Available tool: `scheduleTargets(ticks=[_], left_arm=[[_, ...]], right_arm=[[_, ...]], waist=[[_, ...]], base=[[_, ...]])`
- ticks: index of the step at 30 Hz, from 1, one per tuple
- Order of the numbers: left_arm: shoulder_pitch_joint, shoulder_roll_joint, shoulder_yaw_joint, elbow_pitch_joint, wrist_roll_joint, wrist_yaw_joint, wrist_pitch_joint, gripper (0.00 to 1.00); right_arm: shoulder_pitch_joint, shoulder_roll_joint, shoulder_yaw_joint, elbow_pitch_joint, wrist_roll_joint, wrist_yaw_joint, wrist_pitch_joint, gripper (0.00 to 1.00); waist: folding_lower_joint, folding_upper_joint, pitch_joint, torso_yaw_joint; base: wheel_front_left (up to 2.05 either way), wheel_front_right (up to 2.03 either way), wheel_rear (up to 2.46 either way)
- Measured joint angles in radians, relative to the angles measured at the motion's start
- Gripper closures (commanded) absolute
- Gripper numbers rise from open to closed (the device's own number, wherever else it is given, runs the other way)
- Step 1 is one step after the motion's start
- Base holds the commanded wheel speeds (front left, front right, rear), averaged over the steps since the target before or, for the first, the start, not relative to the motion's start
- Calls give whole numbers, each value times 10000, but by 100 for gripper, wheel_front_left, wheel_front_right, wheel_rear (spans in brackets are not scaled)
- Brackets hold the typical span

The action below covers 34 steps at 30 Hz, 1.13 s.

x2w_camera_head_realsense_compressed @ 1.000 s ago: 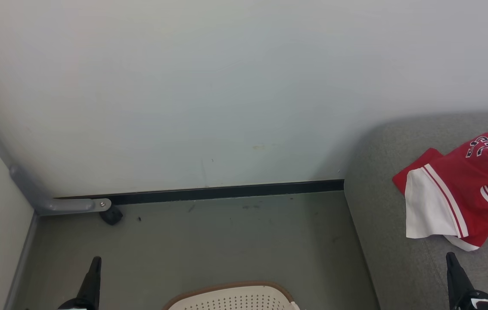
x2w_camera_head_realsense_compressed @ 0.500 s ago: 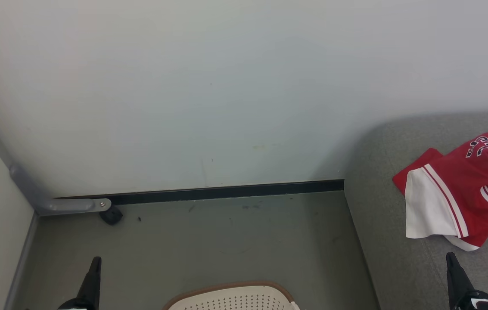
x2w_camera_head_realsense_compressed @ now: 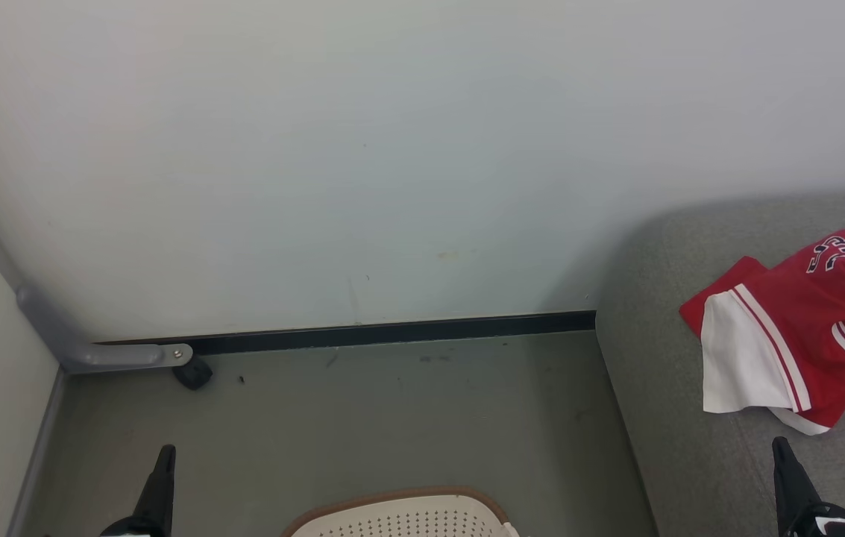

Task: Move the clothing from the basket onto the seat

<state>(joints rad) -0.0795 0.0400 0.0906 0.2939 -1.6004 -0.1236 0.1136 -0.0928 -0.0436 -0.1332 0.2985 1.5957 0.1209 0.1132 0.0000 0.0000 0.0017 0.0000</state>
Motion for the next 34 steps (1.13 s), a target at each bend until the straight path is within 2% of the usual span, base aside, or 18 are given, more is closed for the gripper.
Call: scheduleTargets(ticks=[34], left_arm=[[0,0,0,6,0,0,0,100]], right_arm=[[0,0,0,-4,0,13,0,100]], waist=[[0,0,1,0]], base=[[0,0,0]])
